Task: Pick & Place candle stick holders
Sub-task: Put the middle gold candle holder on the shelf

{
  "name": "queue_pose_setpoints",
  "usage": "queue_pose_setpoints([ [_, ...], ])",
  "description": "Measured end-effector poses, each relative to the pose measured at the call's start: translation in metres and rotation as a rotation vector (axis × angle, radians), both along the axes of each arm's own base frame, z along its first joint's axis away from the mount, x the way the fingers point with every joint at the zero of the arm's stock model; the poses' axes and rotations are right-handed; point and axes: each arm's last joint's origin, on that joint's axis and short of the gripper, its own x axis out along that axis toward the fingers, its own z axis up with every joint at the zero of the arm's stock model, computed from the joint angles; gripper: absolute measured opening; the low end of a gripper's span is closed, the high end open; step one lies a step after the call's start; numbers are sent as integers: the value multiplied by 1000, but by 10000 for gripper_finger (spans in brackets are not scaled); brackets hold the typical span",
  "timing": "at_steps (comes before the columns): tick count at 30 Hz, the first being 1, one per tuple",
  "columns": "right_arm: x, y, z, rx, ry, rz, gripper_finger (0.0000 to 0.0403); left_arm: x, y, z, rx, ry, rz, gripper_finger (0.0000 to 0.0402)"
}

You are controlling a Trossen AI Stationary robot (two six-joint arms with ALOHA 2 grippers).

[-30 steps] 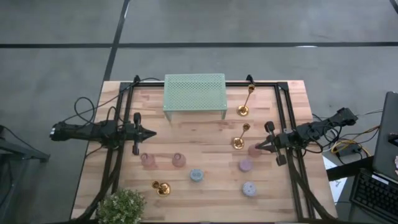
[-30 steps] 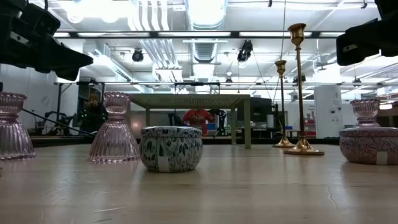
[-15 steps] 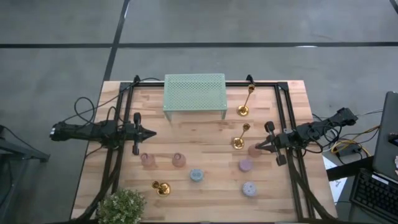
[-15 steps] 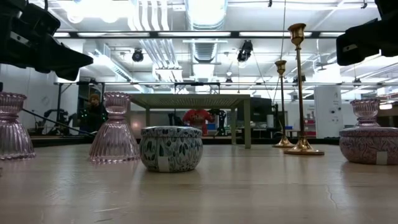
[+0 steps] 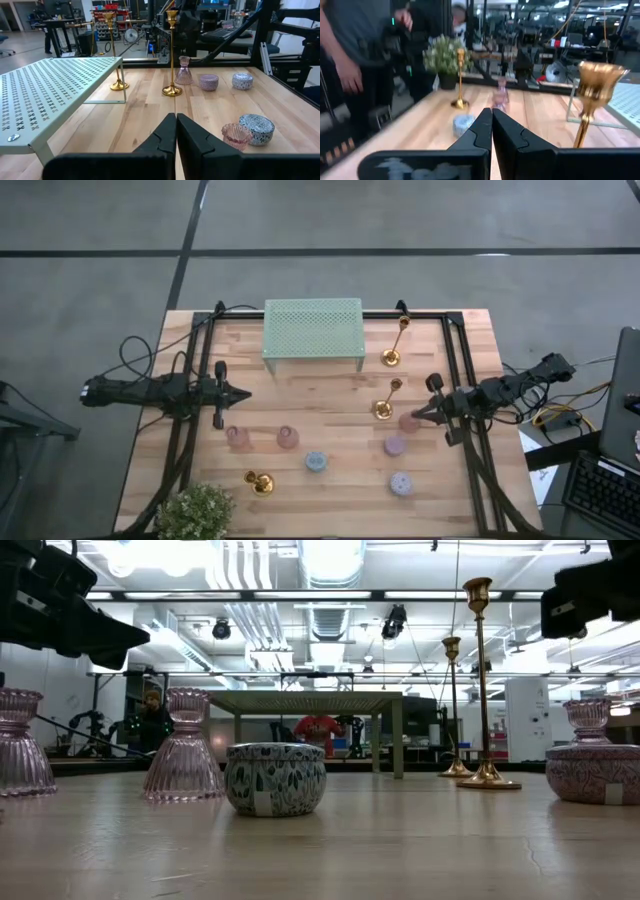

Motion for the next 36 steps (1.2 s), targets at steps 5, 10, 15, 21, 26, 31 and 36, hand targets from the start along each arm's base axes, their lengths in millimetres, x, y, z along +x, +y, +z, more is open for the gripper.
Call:
queue_pose_setpoints([
  [5, -1, -1, 13, 169, -102, 11, 9, 0, 0, 0, 0, 0, 0, 16],
  [10, -2, -1, 20, 297, -144, 29, 9, 0, 0, 0, 0, 0, 0, 16],
  [15, 4, 0, 23, 308, -161, -12, 9, 0, 0, 0, 0, 0, 0, 16],
  [21, 21, 7, 18, 323, -2, -41, 44, 0, 0, 0, 0, 0, 0, 16],
  [26, 33, 12, 29, 234, 223, -84, 105, 0, 0, 0, 0, 0, 0, 16],
  [31, 39, 11, 48, 178, 428, -274, 168, 0, 0, 0, 0, 0, 0, 16],
  [36, 50, 13, 49, 100, 457, -381, 213, 0, 0, 0, 0, 0, 0, 16],
])
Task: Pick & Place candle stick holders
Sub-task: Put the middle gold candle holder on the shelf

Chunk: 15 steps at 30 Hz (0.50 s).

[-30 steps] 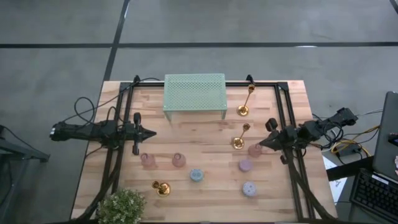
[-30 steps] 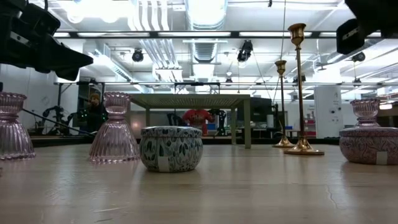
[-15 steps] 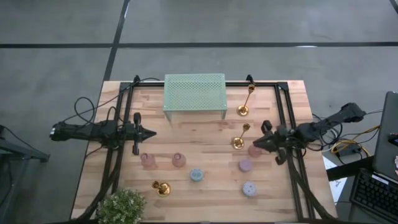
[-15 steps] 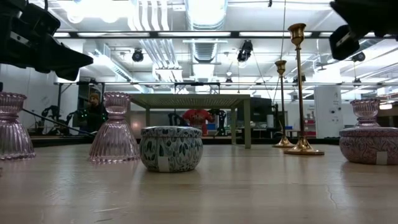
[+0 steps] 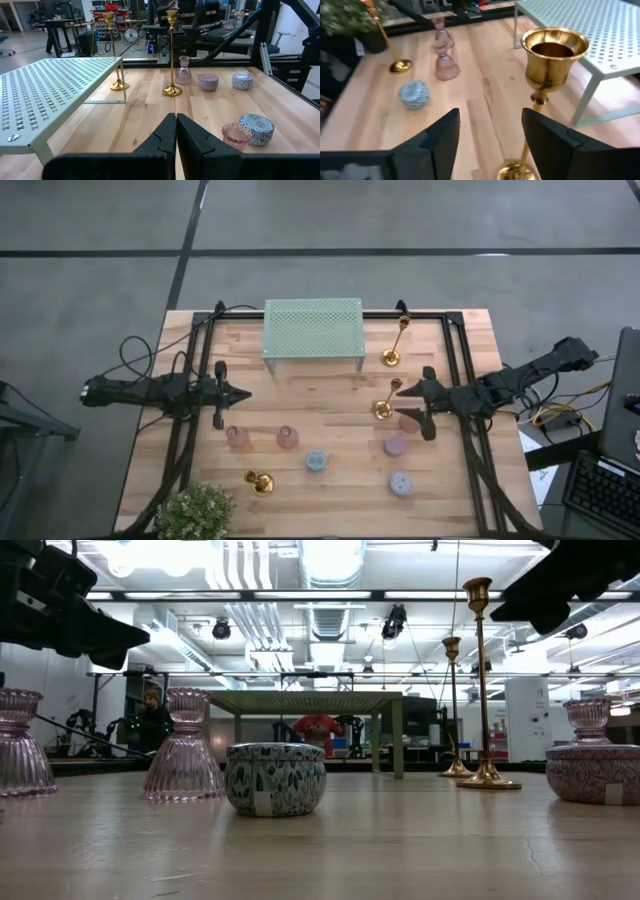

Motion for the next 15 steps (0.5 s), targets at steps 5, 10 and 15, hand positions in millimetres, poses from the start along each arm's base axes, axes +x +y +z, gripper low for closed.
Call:
queue_pose_setpoints([
  [5, 7, 1, -10, -66, 46, -71, 225, 0, 0, 0, 0, -1, 0, 16],
  [10, 8, -1, -14, -117, 51, -138, 226, 0, 0, 0, 0, -1, 0, 16],
  [15, 10, -1, -15, -148, 44, -162, 225, 0, 0, 0, 0, -2, 0, 16],
])
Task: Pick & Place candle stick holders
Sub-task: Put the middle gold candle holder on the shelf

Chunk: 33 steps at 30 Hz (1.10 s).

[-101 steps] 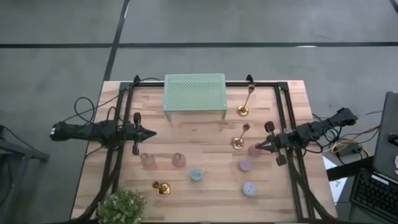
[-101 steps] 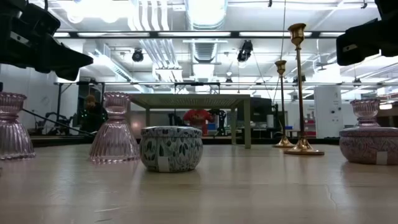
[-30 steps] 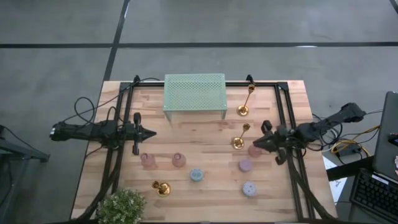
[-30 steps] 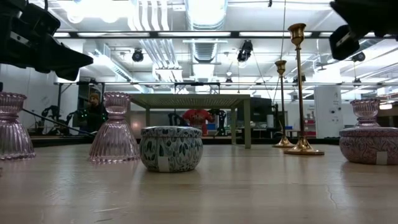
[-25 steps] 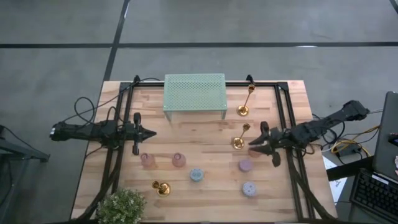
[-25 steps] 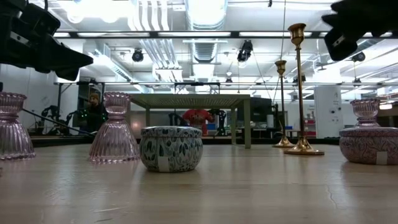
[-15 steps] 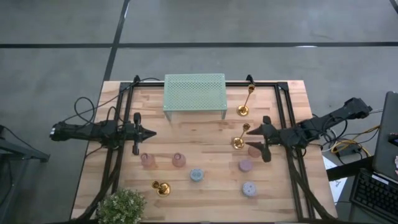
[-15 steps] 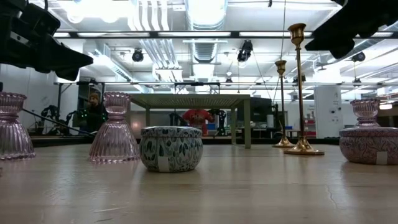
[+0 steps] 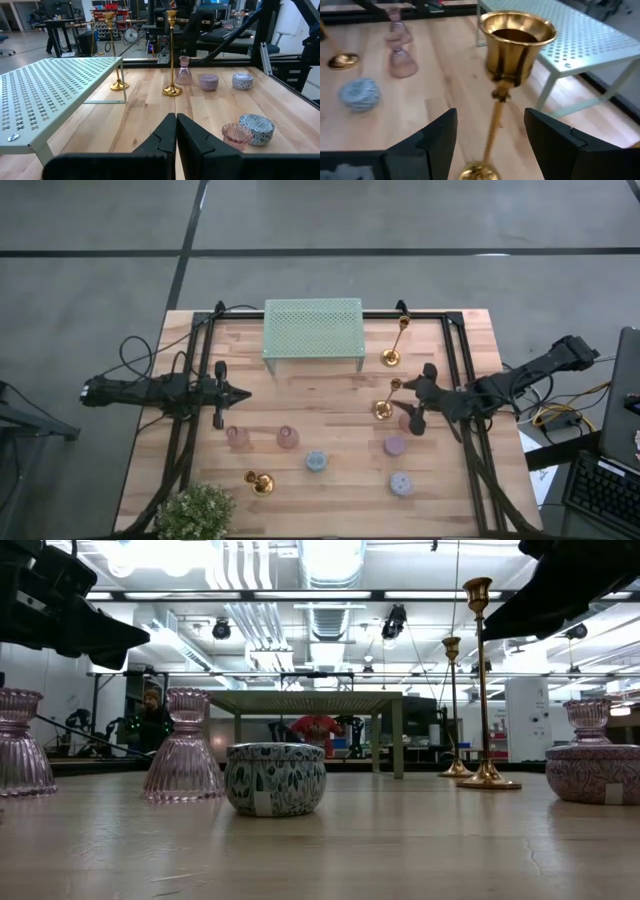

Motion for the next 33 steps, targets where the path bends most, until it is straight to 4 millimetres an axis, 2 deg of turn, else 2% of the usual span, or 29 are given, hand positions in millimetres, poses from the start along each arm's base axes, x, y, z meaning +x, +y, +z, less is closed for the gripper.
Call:
queue_pose_setpoints([
  [5, 6, 2, -4, -37, 9, -20, 209, 0, 0, 0, 0, -1, 0, 16],
  [11, 14, 5, -10, -63, 33, -19, 170, 0, 0, 0, 0, -1, 0, 16],
  [25, 11, 4, -1, -83, -11, 3, 18, 0, 0, 0, 0, -1, 0, 16],
  [30, 10, 3, 5, -84, -27, 5, 16, 0, 0, 0, 0, -1, 0, 16],
  [33, 12, 4, 17, -82, -57, 11, 15, 0, 0, 0, 0, -1, 0, 16],
])
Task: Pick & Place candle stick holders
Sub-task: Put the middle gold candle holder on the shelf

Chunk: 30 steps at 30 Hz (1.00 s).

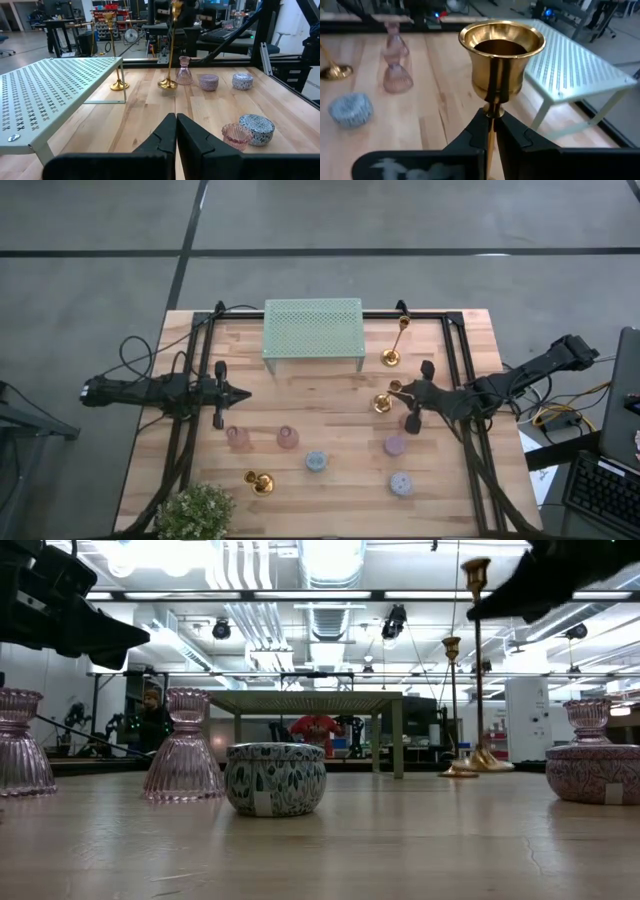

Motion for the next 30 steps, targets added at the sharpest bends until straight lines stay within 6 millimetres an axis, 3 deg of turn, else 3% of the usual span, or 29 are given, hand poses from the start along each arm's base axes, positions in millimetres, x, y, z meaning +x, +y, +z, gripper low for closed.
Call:
queue_pose_setpoints([
  [12, 17, -6, 85, -28, -145, 50, 14, 0, 0, 0, 0, -1, 0, 16],
  [20, 44, -41, 117, -37, -156, 93, 13, 0, 0, 0, 0, -2, 0, 16],
  [30, 81, -103, 146, -70, -139, 76, 13, 0, 0, 0, -1, -3, 0, 16],
])
